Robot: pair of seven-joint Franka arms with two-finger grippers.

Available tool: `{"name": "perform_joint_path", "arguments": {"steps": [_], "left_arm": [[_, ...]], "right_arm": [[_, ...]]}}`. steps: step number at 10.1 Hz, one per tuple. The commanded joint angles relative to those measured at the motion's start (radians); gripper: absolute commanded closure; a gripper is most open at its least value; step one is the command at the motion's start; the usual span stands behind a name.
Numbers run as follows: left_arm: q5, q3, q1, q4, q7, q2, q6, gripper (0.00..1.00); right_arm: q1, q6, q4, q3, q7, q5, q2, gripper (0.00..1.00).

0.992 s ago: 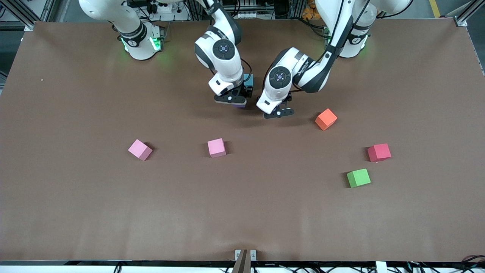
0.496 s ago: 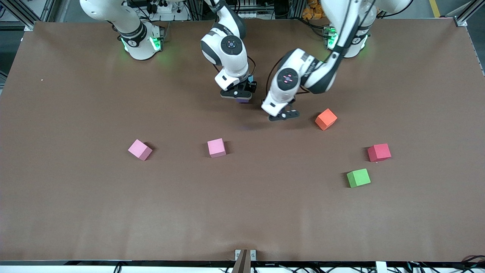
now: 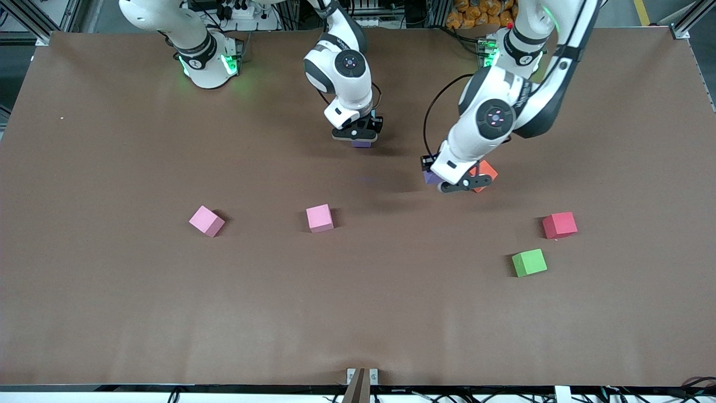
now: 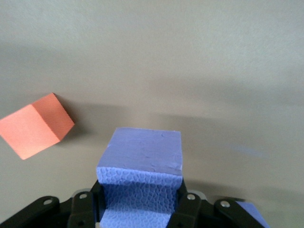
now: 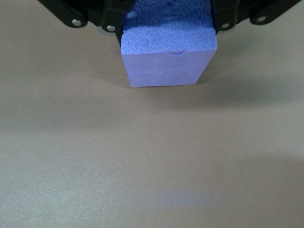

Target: Arrange blocks into number 1

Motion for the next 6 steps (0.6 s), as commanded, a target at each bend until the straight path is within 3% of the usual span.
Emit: {"name": "perform_joint_path", "arguments": {"steps": [1,4,5,6], "left_arm": [[-0.003,0.030,0.009,0.029,0.030,-0.022,-0.055,1.00],[-0.003,0.051,0.005,0.044,0.044,-0.027,-0.081,1.00],[-0.003,0.050,0.002,0.044,0.046,-0.027,-0.081,1.00],[-0.001,0.050,-0.006,0.044,0.047,-0.027,-0.082,1.00]], "right_arm": [[0.032,0.015,0.006,-0.011,0.015,0.018,0.008,0.41],[0.057,0.015,0.019,-0.011,0.015,0.016,0.025,0.37],[0.063,0.013,0.019,-0.011,0.015,0.016,0.028,0.29],[0.068,0.015,0.019,-0.011,0.015,0.016,0.028,0.06]]}}
